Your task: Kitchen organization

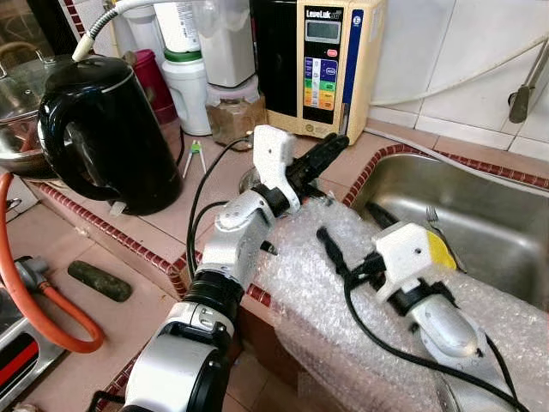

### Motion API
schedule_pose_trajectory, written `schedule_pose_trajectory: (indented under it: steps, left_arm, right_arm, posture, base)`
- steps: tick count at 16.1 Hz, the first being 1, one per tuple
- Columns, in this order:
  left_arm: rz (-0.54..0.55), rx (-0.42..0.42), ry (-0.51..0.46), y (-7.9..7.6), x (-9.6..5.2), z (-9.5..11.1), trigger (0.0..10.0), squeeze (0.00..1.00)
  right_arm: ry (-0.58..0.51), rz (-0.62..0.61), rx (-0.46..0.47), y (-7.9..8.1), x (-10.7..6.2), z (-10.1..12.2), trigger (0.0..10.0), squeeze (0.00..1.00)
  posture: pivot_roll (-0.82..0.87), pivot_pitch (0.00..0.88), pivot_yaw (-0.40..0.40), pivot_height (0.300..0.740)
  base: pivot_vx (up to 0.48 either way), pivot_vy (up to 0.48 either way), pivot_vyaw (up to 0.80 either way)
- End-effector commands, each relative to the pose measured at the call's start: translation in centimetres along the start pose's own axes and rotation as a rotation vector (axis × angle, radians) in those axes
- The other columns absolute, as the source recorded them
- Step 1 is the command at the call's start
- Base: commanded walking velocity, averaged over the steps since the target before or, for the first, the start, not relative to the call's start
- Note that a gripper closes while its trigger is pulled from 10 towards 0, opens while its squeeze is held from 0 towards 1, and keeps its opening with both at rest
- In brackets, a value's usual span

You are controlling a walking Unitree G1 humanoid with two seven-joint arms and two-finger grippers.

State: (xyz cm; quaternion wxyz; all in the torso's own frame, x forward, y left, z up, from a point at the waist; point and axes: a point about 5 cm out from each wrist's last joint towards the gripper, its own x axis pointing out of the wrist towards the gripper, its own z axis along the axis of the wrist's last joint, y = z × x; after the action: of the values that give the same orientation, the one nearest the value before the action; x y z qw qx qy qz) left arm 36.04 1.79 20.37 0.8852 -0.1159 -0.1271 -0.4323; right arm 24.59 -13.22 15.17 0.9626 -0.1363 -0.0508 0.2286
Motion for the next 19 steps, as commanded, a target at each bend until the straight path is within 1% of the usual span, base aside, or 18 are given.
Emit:
schedule_pose_trajectory:
  steps: [1, 2, 3, 4, 5, 7, 8, 9, 11, 12, 16, 18, 19]
  left_arm:
    - [-0.015, 0.068, 0.009, 0.0, -0.3, 0.2, 0.0, 0.00]
    - [-0.004, 0.147, 0.048, 0.4, -1.1, -0.3, 0.0, 0.00]
    - [0.022, 0.208, 0.068, 0.8, -1.8, -0.7, 0.0, 0.00]
    - [0.068, 0.287, 0.071, 1.3, -2.6, -0.8, 0.0, 0.00]
    - [0.113, 0.320, 0.065, 1.8, -3.0, -0.8, 0.0, 0.00]
    - [0.198, 0.361, 0.018, 2.4, -3.3, -0.1, 0.0, 0.00]
    - [0.237, 0.377, -0.021, 2.6, -3.2, 0.5, 0.0, 0.00]
    - [0.259, 0.388, -0.042, 2.7, -3.0, 0.9, 0.0, 0.00]
    - [0.279, 0.391, -0.066, 2.9, -2.7, 1.4, 0.0, 0.00]
    - [0.306, 0.400, -0.091, 3.1, -2.6, 2.0, 0.0, 0.00]
    - [0.367, 0.385, -0.130, 3.7, -2.5, 2.9, 0.0, 0.00]
    - [0.388, 0.390, -0.147, 4.0, -2.3, 3.4, 0.0, 0.00]
    - [0.396, 0.382, -0.152, 4.1, -2.2, 3.6, 0.0, 0.00]
  right_arm:
    - [0.127, 0.057, -0.004, 1.1, -0.3, -2.2, 10.0, 0.00]
    - [0.172, 0.051, -0.025, 1.1, -0.5, -3.0, 10.0, 0.00]
    - [0.186, 0.034, -0.022, 1.0, -0.5, -3.2, 10.0, 0.00]
    - [0.207, 0.019, -0.016, 0.8, -0.5, -3.4, 10.0, 0.00]
    - [0.225, 0.021, -0.009, 0.8, -0.6, -3.6, 10.0, 0.00]
    - [0.287, 0.040, -0.012, 1.0, -1.0, -4.5, 10.0, 0.00]
    - [0.325, 0.062, -0.027, 1.2, -1.2, -5.0, 10.0, 0.00]
    - [0.329, 0.045, -0.015, 1.1, -1.2, -5.1, 10.0, 0.00]
    - [0.360, 0.045, -0.024, 0.9, -1.5, -5.4, 10.0, 0.00]
    - [0.407, 0.038, -0.030, 0.6, -1.9, -6.0, 10.0, 0.00]
    - [0.478, 0.018, -0.029, 0.1, -2.6, -7.0, 10.0, 0.00]
    - [0.523, 0.018, -0.015, 0.2, -2.9, -7.6, 10.0, 0.00]
    - [0.537, 0.028, -0.024, 0.3, -3.0, -7.8, 10.0, 0.00]
  posture:
    - [-0.05, 0.000, 0.102, 0.740]
    - [-0.05, 0.000, 0.101, 0.740]
    - [-0.05, 0.000, 0.100, 0.740]
    - [-0.05, 0.000, 0.099, 0.740]
    - [-0.05, 0.000, 0.096, 0.740]
    - [-0.04, 0.000, 0.095, 0.740]
    - [-0.04, 0.000, 0.092, 0.740]
    - [-0.04, 0.000, 0.092, 0.740]
    - [-0.04, 0.000, 0.093, 0.740]
    - [-0.05, 0.000, 0.096, 0.740]
    - [-0.05, 0.000, 0.099, 0.740]
    - [-0.05, 0.000, 0.100, 0.740]
    - [-0.05, 0.000, 0.099, 0.740]
  base:
    - [0.000, 0.000, 0.00]
    - [0.000, 0.000, 0.00]
    - [0.000, 0.000, 0.00]
    - [0.000, 0.000, 0.00]
    - [0.000, 0.000, 0.00]
    - [0.000, 0.000, 0.00]
    - [0.000, 0.000, 0.00]
    - [0.000, 0.000, 0.00]
    - [0.000, 0.000, 0.00]
    - [0.000, 0.000, 0.00]
    - [0.000, 0.000, 0.00]
    - [0.000, 0.000, 0.00]
    - [0.000, 0.000, 0.00]
